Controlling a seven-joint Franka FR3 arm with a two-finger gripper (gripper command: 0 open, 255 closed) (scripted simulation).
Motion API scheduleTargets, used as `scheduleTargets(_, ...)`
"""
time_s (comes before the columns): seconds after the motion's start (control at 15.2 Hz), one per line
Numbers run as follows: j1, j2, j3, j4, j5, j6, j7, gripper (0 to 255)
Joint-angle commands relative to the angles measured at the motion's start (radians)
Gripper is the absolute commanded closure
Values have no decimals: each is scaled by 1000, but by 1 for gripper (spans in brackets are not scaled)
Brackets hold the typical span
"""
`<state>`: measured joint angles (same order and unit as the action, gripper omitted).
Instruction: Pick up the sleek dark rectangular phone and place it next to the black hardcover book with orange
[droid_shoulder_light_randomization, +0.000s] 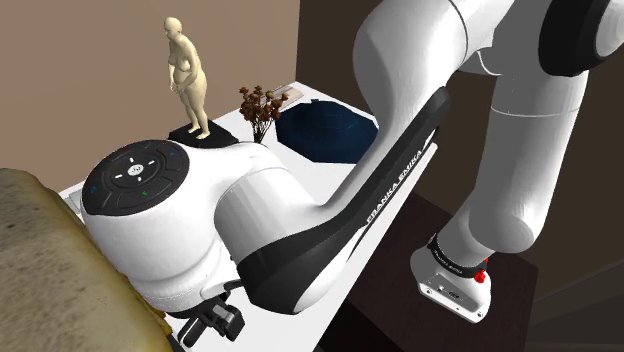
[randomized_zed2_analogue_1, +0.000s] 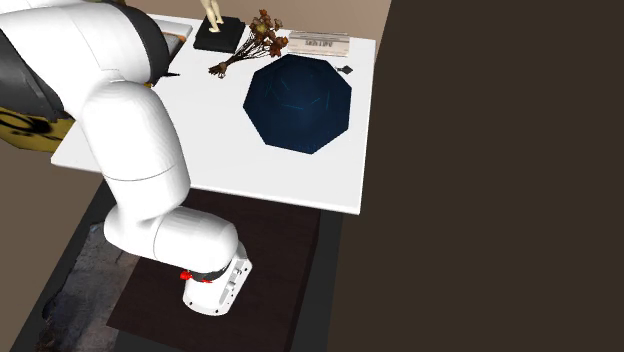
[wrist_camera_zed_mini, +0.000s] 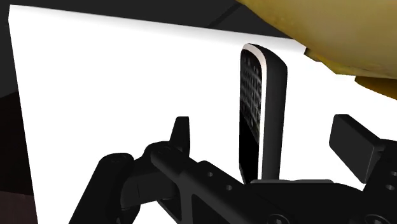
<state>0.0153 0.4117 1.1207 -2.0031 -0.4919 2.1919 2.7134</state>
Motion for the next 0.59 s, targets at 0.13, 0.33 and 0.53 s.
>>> scheduleTargets(0.13, -56, -56, 62, 24, 68, -55, -41, 0)
scheduleTargets(0.33, -56, -56, 62, 24, 68, -55, -41, 0)
scheduleTargets(0.53, -56, -56, 62, 24, 68, -55, -41, 0)
